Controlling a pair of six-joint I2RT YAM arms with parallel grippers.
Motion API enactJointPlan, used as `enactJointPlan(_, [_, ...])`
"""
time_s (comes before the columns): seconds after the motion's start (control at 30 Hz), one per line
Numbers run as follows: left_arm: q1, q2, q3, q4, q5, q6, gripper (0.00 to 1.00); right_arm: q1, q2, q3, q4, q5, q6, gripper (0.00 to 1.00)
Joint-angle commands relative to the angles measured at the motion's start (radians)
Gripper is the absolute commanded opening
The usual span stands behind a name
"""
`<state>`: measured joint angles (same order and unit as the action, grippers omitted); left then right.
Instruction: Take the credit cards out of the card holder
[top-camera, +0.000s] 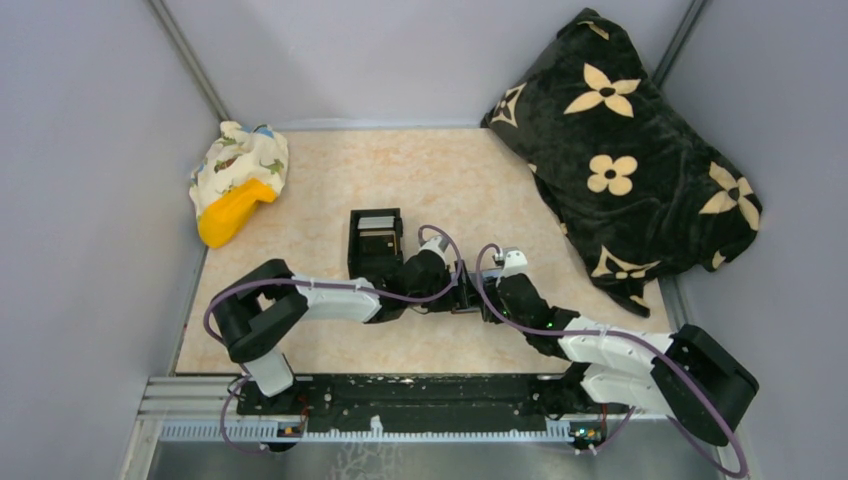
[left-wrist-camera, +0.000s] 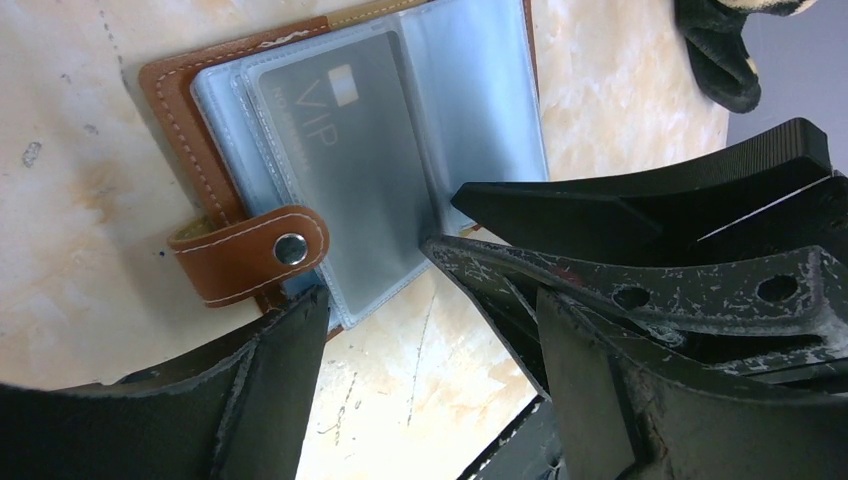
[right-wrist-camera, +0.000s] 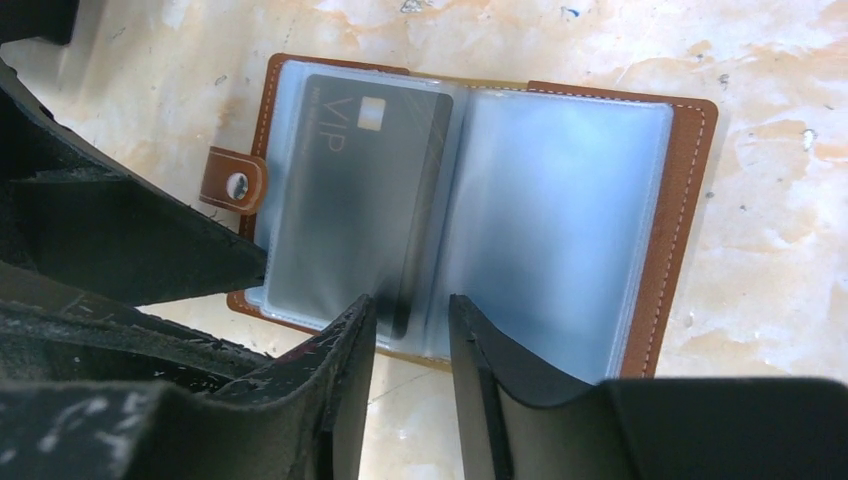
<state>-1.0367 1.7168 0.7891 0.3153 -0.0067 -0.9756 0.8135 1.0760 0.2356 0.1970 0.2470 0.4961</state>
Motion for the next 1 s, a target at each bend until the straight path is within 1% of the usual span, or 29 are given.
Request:
enactJointPlan(0.0, [-0.004, 0.011, 0.044, 0.042, 0.001, 0.003, 0.83, 0.013, -0.087, 0.004, -0.037, -0.07, 0.013, 0.41])
enactJointPlan(0.03, [-0.003, 0.01, 0.044, 0.041, -0.001, 0.003, 0.83, 0.014, -0.13, 0.009, -0.055, -0.064, 0.013, 0.44])
enactJointPlan(0.1, [-0.001, 0.01, 0.038, 0.041, 0.0, 0.001, 0.83, 0.013, -0.216, 0.023, -0.103, -0.037, 0.008, 0.46])
enactJointPlan(0.23, [0.006, 0.014, 0.031, 0.049, 0.006, -0.002, 0.83, 0.013, -0.353, 0.062, -0.233, 0.071, 0.01, 0.45])
enactJointPlan(0.33, [0.01, 0.023, 0.031, 0.059, 0.012, -0.006, 0.83, 0.012, -0.392, 0.089, -0.317, 0.159, 0.034, 0.44])
enactJointPlan(0.47, [0.013, 0.038, 0.031, 0.072, 0.026, -0.014, 0.83, -0.015, -0.375, 0.117, -0.417, 0.261, 0.104, 0.43])
enactJointPlan(0.57, [0.013, 0.039, 0.028, 0.07, 0.025, -0.011, 0.83, -0.096, -0.341, 0.119, -0.447, 0.242, 0.145, 0.43])
enactJointPlan(0.7, [0.016, 0.028, 0.013, 0.068, 0.017, -0.012, 0.84, -0.192, -0.313, 0.107, -0.425, 0.207, 0.156, 0.43])
enactJointPlan(0.83, [0.019, 0.021, 0.001, 0.069, 0.013, -0.013, 0.84, -0.214, -0.267, 0.115, -0.407, 0.211, 0.153, 0.43])
enactJointPlan(0.97, [0.021, 0.021, -0.002, 0.071, 0.017, -0.014, 0.84, -0.223, -0.209, 0.112, -0.357, 0.168, 0.135, 0.43])
